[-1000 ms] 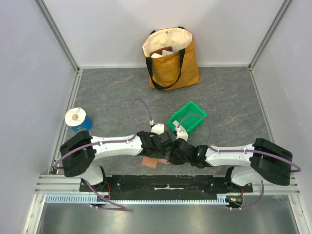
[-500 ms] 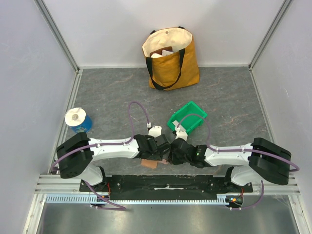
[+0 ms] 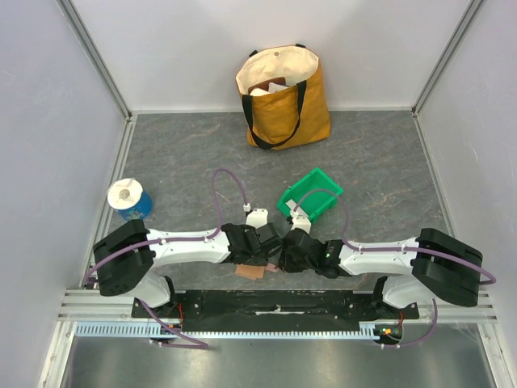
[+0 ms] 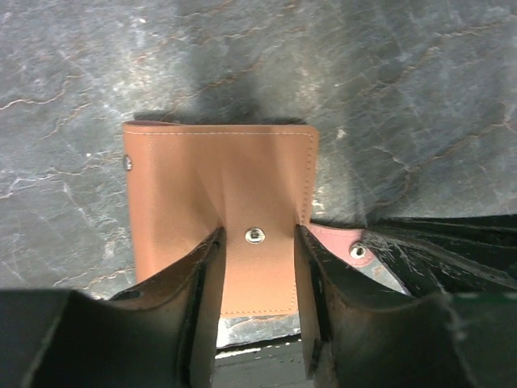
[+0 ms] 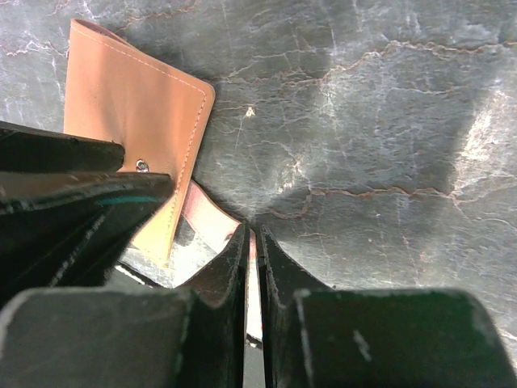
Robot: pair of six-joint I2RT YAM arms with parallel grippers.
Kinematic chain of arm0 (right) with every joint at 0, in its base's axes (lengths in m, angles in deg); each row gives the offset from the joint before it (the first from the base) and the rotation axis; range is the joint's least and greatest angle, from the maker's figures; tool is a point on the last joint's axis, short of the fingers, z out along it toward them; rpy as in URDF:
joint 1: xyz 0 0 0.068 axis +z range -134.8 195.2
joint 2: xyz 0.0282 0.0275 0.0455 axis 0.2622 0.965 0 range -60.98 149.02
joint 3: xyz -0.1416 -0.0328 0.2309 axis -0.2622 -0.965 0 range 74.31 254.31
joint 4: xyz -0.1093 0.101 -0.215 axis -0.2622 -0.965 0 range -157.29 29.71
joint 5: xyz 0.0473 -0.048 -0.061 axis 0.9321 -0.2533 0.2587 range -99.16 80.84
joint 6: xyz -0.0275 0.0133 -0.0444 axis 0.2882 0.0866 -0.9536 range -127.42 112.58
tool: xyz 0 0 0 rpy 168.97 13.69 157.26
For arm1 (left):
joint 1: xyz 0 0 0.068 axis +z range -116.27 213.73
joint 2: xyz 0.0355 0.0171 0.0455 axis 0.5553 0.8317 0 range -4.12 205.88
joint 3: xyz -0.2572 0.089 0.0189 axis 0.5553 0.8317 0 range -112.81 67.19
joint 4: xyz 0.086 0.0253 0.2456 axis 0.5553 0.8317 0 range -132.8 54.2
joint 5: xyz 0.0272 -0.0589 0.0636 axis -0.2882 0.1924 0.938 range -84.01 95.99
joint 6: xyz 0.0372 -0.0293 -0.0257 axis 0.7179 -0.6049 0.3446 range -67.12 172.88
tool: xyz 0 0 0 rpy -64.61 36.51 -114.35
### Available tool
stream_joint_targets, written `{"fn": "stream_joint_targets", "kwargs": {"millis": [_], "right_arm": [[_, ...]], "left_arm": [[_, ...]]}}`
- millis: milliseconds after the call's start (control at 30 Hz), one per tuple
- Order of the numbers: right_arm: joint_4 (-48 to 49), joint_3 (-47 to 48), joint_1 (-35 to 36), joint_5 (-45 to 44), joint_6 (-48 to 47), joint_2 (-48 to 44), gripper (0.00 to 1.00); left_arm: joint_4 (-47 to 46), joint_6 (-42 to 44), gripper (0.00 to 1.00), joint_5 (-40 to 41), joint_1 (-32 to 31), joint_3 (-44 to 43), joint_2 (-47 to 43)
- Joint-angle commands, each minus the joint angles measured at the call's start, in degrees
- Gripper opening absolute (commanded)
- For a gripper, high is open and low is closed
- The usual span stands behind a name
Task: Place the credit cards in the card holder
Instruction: Open the card holder at the center of the board.
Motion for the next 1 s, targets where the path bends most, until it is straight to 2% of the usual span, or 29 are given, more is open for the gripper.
{"fn": "stream_joint_targets", "kwargs": {"millis": [0,133,300,433,633,800,900,967], "right_arm": [[-3.38,-0.91,-0.74,-0.22,-0.65,2.45,0.14],[-2.6,-1.96,-0.92,-0.48,0.14,1.93,0.14],[-0.05,-3.89,-1.18,0.31,1.02,1.31,0.14],[1.28,-5.47,-1.36,0.75,1.98,0.78,0.14],[5.31,-7.94,-1.71,1.98,3.56,0.69,0.14],[6.72,-9.52,-2.06,2.51,4.44,0.08,0.14],[7.95,-10.48,-2.32,2.86,4.97,-0.18,0.14],[8.31,-10.84,-2.59,3.38,4.97,-0.1,0.14]], "left_arm": [[-1.09,-1.08,0.52,-2.41,-2.57,2.81,3.36],[-1.98,-0.65,0.61,-2.5,-2.83,2.29,1.94],[-2.15,0.58,0.62,-2.06,-3.7,0.62,4.66],[1.27,-0.2,0.61,-0.22,-5.03,-1.84,8.61],[4.96,-1.52,0.56,1.8,-6.34,-3.69,11.43],[5.58,-2.23,0.46,2.25,-6.96,-3.34,11.96],[5.93,-2.4,0.31,2.34,-7.05,-3.43,12.66],[5.93,-2.32,0.27,2.42,-7.05,-3.51,12.93]]}}
